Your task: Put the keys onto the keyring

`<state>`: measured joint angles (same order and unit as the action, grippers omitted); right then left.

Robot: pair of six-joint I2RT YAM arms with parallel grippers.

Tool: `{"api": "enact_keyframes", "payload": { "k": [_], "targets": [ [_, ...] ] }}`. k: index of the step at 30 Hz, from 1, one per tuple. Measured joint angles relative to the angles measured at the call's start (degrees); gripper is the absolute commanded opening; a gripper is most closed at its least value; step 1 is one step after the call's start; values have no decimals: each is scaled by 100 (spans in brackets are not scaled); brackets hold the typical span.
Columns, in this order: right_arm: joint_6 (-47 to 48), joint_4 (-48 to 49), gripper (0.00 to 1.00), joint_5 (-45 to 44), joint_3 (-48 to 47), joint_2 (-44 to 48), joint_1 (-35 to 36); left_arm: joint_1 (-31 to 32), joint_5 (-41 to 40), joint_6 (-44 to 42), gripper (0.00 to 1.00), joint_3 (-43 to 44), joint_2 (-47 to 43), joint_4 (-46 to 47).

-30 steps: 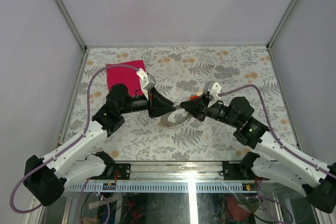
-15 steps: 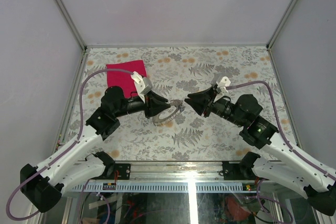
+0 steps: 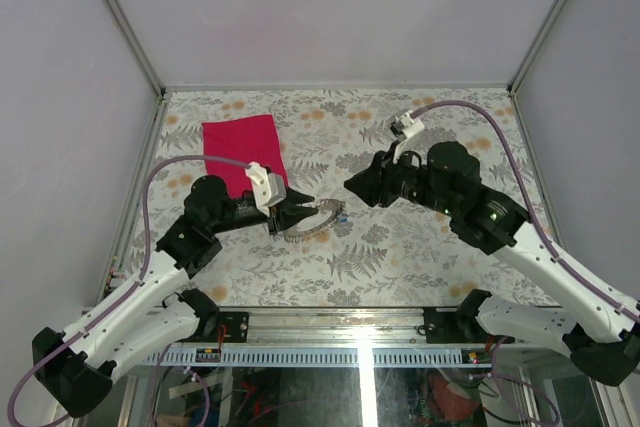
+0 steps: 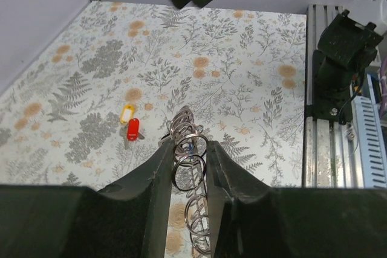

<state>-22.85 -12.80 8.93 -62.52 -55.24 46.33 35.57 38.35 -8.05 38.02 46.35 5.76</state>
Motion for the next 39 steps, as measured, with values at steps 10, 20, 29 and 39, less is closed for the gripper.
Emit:
{"api": "enact_keyframes", "payload": {
  "k": [10, 20, 29, 39],
  "targets": [
    [-501, -1272, 45, 297, -787, -1027, 0, 0, 721, -2702, 0, 22, -76, -1073],
    [-636, -1193, 40, 1075, -715, -1244, 0, 0, 820, -4011, 0, 243, -9, -1727],
    [-767, -1294, 42, 1123, -767, -1814, 0, 0, 909, -4291, 0, 289, -15, -1716],
    [-780, -1707, 51, -433, -251, -1263, -326, 0, 483, -2267, 10, 308, 249, -1333]
  ]
}}
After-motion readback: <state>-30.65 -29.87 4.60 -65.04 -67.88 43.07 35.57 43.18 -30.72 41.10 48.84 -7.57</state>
